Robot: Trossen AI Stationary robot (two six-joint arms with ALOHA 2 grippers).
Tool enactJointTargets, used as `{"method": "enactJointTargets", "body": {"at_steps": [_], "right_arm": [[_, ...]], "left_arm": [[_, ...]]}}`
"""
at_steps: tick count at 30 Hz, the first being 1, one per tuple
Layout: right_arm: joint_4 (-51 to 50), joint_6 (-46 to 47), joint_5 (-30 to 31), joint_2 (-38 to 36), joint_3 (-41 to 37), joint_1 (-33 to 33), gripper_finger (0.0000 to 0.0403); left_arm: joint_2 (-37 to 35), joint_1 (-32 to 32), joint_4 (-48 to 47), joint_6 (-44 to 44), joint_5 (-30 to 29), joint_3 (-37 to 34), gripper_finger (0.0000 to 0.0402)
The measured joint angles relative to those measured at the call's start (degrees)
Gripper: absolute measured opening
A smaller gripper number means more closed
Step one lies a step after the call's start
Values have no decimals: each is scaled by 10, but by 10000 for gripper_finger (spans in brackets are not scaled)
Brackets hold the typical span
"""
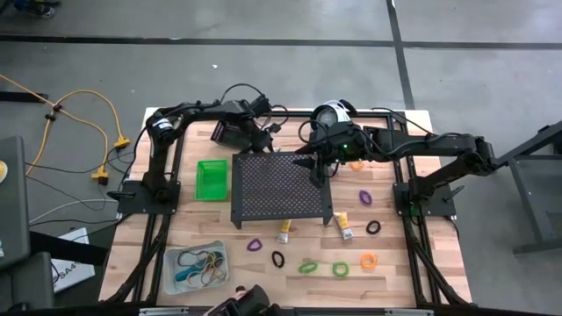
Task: Pick & Place Office Desk Supplies
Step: Put the top crayon box into the black bin
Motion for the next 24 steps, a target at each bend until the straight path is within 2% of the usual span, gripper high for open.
{"method": "enactJointTargets", "body": {"at_steps": [13,24], "right_arm": [[4,0,0,0,0,0,135],[4,0,0,0,0,0,135]], "left_arm": [[4,-15,-6,-11,6,0,71],[4,-16,-17,-59,-27,0,71]]}}
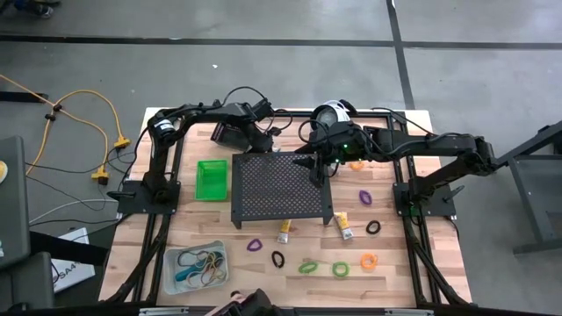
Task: Pick & Place Office Desk Supplies
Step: Put the top crayon box into the black bin
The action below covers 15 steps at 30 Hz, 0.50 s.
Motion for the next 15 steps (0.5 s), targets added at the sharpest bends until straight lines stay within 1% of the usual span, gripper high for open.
{"method": "enactJointTargets", "body": {"at_steps": [11,15], "right_arm": [[0,0,0,0,0,0,135],[0,0,0,0,0,0,135]], "left_arm": [[20,1,8,8,-7,0,71],[27,3,5,-3,-13,0,71]]}}
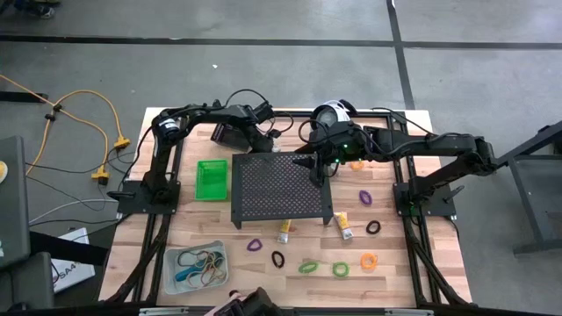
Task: Pick & Place Office Desk Supplies
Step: Put the top crayon box into the black bin
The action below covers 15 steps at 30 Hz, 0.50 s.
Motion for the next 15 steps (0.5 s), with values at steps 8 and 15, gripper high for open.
{"method": "enactJointTargets", "body": {"at_steps": [8,15], "right_arm": [[1,0,0,0,0,0,135],[2,0,0,0,0,0,135]], "left_arm": [[1,6,1,-13,-7,0,71],[1,25,1,-57,-27,0,71]]}}
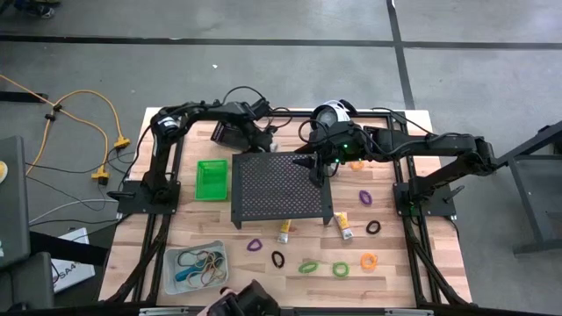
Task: Pick & Place Office Desk Supplies
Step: Put the top crayon box into the black bin
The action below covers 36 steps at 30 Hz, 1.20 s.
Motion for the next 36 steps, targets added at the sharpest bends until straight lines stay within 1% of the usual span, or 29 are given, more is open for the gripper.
{"method": "enactJointTargets", "body": {"at_steps": [16,24,31,36], "right_arm": [[0,0,0,0,0,0,135],[0,0,0,0,0,0,135],[0,0,0,0,0,0,135],[0,0,0,0,0,0,135]], "left_arm": [[0,44,4,-17,-6,0,71],[-3,39,10,-2,4,-1,71],[-50,21,22,11,-5,-1,71],[-93,13,22,1,-31,-1,71]]}}
